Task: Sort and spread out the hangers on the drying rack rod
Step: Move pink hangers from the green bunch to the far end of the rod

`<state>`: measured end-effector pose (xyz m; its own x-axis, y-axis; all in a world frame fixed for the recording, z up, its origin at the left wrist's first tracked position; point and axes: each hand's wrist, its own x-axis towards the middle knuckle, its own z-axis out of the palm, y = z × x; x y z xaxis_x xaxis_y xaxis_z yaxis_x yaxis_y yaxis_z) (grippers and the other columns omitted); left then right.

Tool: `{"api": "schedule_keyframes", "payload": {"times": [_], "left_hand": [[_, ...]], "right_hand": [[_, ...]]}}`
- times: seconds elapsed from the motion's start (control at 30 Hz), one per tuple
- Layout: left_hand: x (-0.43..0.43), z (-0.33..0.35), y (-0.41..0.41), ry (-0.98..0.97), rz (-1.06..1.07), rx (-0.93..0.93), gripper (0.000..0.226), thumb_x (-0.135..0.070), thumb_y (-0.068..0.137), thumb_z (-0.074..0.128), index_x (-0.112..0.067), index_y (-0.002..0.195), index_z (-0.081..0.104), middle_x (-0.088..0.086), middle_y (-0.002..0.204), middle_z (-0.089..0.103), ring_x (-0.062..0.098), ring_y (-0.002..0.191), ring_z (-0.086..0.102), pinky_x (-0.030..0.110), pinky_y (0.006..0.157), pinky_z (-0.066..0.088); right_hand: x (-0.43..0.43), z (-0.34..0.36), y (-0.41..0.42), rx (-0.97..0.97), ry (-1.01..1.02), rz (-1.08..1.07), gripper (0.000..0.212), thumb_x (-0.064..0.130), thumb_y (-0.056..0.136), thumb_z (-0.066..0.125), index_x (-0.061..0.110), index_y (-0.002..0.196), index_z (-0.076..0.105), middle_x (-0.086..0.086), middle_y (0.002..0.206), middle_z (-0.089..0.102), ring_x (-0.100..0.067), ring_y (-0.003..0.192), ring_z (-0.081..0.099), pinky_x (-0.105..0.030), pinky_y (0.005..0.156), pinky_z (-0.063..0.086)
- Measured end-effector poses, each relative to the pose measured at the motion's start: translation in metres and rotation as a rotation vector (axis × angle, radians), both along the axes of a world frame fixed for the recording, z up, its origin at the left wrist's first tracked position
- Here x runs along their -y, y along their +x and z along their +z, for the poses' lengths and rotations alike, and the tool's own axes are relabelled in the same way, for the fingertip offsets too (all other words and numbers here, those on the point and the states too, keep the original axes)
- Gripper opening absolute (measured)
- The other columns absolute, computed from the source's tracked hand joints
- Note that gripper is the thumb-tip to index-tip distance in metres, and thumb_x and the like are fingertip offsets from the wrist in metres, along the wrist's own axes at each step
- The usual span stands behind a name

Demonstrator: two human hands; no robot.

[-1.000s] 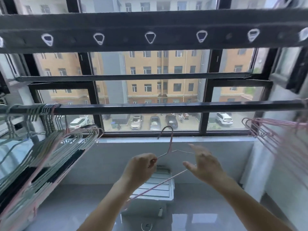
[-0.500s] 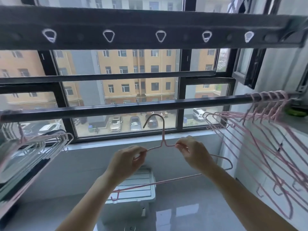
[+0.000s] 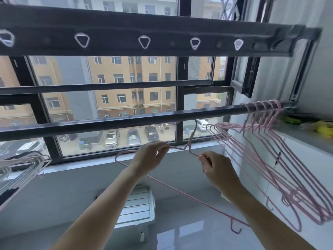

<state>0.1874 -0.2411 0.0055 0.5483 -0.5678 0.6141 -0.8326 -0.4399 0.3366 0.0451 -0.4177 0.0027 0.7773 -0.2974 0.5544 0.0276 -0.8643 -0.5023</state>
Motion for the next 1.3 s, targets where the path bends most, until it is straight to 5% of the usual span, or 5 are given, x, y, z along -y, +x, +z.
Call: {"api": "schedule_keyframes", "payload": {"times": [0.07,0.3,0.57,0.83,1.3], "left_hand": [[0.02,0.0,-0.002,0.016,-0.042,0.023,0.016,-0.021,0.089,0.056,-0.018,0.098,0.069,-0.001,0.094,0.071,0.016,0.082,0.065,0.029,0.073,0.052],[0.078,-0.009,-0.019,0.011,-0.216,0.042,0.018,-0.025,0.088,0.054,-0.02,0.098,0.068,-0.004,0.096,0.071,0.012,0.085,0.065,0.027,0.074,0.052],[0.153,0.043,-0.016,-0.119,-0.191,0.02,0.017,-0.022,0.089,0.057,-0.016,0.098,0.069,0.0,0.097,0.071,0.017,0.085,0.064,0.028,0.074,0.052],[0.183,0.035,0.005,-0.034,-0.081,-0.102,0.019,-0.027,0.089,0.056,-0.018,0.1,0.069,0.001,0.099,0.071,0.022,0.087,0.065,0.024,0.065,0.044],[0.174,0.019,0.011,0.154,-0.085,-0.219,0.041,-0.03,0.089,0.055,-0.02,0.129,0.049,0.006,0.126,0.057,0.022,0.108,0.058,0.025,0.083,0.042]], "right_hand": [[0.016,-0.002,-0.012,0.014,0.004,-0.029,0.02,0.018,0.091,0.053,0.017,0.072,0.055,0.01,0.052,0.048,-0.009,0.048,0.048,-0.013,0.05,0.036],[0.055,-0.018,-0.056,0.137,-0.07,-0.146,0.019,0.021,0.088,0.052,0.012,0.072,0.059,0.006,0.047,0.048,-0.011,0.039,0.042,-0.023,0.041,0.035],[0.083,0.023,-0.051,0.202,0.036,-0.22,0.012,0.016,0.091,0.054,0.009,0.084,0.06,0.001,0.064,0.059,-0.001,0.055,0.053,-0.006,0.045,0.037],[0.098,0.029,-0.019,0.109,0.062,-0.301,0.019,0.018,0.093,0.049,0.004,0.089,0.062,-0.01,0.081,0.066,-0.013,0.063,0.049,-0.011,0.048,0.027],[0.09,0.021,-0.007,-0.044,0.059,-0.387,0.028,0.025,0.091,0.049,0.009,0.109,0.062,-0.01,0.105,0.068,-0.024,0.091,0.064,-0.031,0.076,0.053]]}}
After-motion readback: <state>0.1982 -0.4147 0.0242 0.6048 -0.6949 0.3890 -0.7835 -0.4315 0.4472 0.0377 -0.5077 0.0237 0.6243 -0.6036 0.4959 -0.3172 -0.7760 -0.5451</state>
